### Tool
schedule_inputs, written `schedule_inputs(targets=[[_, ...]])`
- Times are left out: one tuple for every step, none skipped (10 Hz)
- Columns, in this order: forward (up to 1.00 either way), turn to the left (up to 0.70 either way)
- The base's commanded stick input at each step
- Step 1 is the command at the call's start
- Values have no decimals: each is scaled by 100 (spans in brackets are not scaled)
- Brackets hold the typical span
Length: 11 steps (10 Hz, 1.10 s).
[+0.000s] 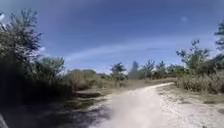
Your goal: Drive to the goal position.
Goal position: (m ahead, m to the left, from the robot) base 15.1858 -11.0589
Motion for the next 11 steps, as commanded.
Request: schedule_inputs(targets=[[50,0],[50,0],[50,0],[50,0],[50,0],[50,-42],[50,-50],[50,-12],[50,0],[50,0],[50,0]])
